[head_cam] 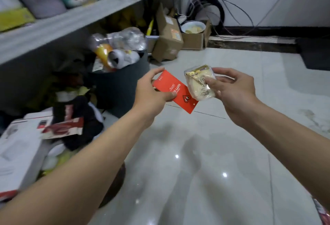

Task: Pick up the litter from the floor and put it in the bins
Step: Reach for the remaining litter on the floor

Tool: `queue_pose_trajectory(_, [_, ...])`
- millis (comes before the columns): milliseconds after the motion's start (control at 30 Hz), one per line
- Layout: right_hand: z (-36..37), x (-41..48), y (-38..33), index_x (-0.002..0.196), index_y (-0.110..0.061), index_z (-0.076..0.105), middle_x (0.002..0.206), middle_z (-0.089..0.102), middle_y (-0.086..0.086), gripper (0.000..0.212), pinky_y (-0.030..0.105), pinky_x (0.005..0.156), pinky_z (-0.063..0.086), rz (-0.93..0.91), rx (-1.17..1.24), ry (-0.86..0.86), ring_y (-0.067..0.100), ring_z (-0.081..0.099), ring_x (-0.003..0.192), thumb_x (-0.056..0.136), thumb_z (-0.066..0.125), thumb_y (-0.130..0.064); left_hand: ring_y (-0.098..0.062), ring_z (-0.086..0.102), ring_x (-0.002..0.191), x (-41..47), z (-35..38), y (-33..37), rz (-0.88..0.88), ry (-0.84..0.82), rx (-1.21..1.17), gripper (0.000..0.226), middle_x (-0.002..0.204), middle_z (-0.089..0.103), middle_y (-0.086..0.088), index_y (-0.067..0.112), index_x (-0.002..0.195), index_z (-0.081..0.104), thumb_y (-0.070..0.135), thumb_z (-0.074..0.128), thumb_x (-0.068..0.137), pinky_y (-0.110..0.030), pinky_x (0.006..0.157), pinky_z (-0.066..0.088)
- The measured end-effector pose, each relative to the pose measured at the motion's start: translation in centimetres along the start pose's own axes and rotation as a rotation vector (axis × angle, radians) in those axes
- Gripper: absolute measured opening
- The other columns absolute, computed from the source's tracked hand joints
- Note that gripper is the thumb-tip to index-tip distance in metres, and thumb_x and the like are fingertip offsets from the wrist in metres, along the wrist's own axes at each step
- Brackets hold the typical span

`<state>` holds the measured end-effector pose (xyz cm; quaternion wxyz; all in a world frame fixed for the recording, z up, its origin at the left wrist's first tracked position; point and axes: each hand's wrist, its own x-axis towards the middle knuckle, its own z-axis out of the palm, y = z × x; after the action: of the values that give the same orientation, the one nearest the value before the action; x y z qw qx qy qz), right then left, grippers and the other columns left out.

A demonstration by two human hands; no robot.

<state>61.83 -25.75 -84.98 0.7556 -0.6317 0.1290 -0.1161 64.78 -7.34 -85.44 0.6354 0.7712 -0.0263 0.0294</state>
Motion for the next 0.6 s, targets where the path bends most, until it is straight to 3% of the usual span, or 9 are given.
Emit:
queue_pose_trajectory(133, [5.3,-1.8,-0.9,0.108,-0.008,0.067,0.095,0.073,0.012,0.029,0.034,0.076,0.060,0.003,0.028,-0.111,0.022,0.073,0.080,0.081,0.073,0.000,-0.022,0.062,0.101,-0.9,-6.0,1.6,0.040,0.086,-0.024,0.074,0.112,0.059,-0.007,0.023,0.126,0.056,-0.011,0.081,0.066,-0.037,0.071,0.061])
queue_pose_trajectory(267, [10.4,-3.9,-1.4,0.104,-0.009,0.066,0.095,0.073,0.012,0.025,0.027,0.067,0.059,-0.007,0.077,-0.210,0.022,0.073,0.080,0.083,0.071,0.002,-0.025,0.062,0.103,-2.6,-11.7,2.9,0.071,0.137,-0.002,0.071,0.118,0.058,-0.008,0.025,0.123,0.057,-0.010,0.081,0.066,-0.033,0.067,0.061])
queue_pose_trajectory(367, [14.0,-5.6,-1.3,0.107,-0.007,0.066,0.097,0.072,0.013,0.028,0.026,0.067,0.058,-0.009,0.087,-0.296,0.022,0.073,0.083,0.082,0.072,0.002,-0.023,0.065,0.098,-4.3,-15.8,3.4,0.100,0.188,0.035,0.069,0.114,0.061,-0.010,0.027,0.119,0.058,-0.011,0.080,0.066,-0.028,0.064,0.058])
queue_pose_trajectory(600, [21.0,-9.7,-0.8,0.110,-0.006,0.065,0.084,0.073,0.004,0.029,0.017,0.057,0.053,-0.003,0.088,-0.454,0.011,0.072,0.070,0.083,0.070,0.001,-0.017,0.068,0.085,-8.4,-24.9,2.7,0.015,0.328,0.102,0.066,0.101,0.066,-0.009,0.020,0.122,0.056,-0.013,0.077,0.068,-0.027,0.065,0.059])
